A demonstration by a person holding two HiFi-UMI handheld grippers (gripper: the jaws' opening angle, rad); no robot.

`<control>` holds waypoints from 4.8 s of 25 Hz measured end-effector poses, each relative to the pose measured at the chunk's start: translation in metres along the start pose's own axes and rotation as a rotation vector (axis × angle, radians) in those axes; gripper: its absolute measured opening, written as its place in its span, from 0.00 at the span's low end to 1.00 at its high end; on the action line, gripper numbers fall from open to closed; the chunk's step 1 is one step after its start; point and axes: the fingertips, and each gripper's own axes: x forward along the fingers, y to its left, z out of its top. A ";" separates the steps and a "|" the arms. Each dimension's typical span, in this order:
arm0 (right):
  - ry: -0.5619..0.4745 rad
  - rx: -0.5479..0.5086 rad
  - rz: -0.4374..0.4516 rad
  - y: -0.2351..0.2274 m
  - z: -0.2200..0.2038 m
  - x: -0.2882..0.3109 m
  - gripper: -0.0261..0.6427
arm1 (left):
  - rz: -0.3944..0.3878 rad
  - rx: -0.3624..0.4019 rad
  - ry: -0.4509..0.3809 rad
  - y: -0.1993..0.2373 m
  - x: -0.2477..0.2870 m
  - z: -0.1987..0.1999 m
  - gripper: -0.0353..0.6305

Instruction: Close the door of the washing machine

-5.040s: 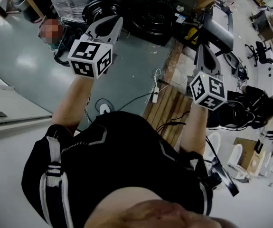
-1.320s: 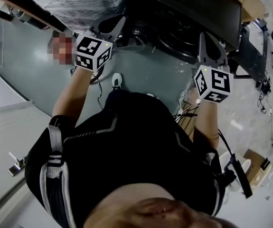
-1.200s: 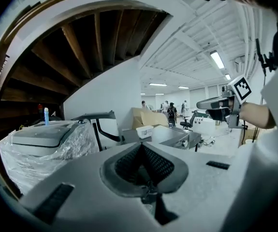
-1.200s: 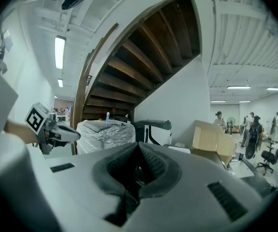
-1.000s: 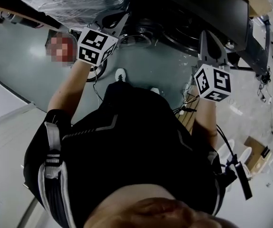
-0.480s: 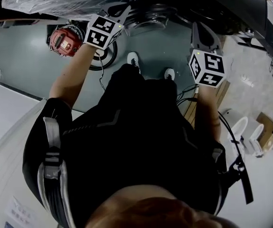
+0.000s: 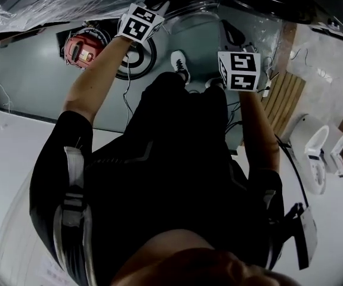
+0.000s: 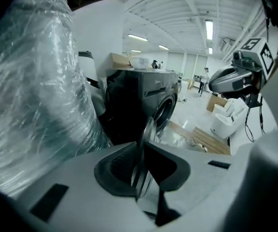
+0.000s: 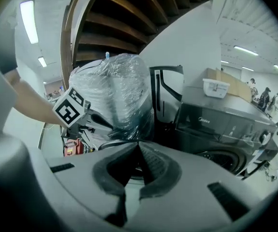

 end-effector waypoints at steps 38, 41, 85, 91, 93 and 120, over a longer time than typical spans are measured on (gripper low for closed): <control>0.247 0.083 0.053 0.010 -0.150 -0.014 0.05 | -0.054 0.115 0.288 -0.074 0.053 -0.082 0.23; 0.257 0.082 0.048 -0.001 -0.162 -0.028 0.05 | -0.055 0.097 0.282 -0.094 0.054 -0.082 0.24; 0.328 0.195 0.047 -0.085 -0.323 -0.109 0.23 | 0.032 -0.248 0.307 -0.326 0.147 0.009 0.31; 0.341 0.189 0.069 -0.101 -0.340 -0.106 0.24 | 0.031 -0.278 0.304 -0.346 0.166 0.029 0.32; 0.347 0.186 0.059 -0.111 -0.344 -0.102 0.24 | 0.025 -0.271 0.305 -0.350 0.172 0.036 0.32; 0.363 0.152 -0.065 -0.267 -0.358 -0.074 0.17 | -0.095 0.230 0.350 -0.356 0.231 0.125 0.32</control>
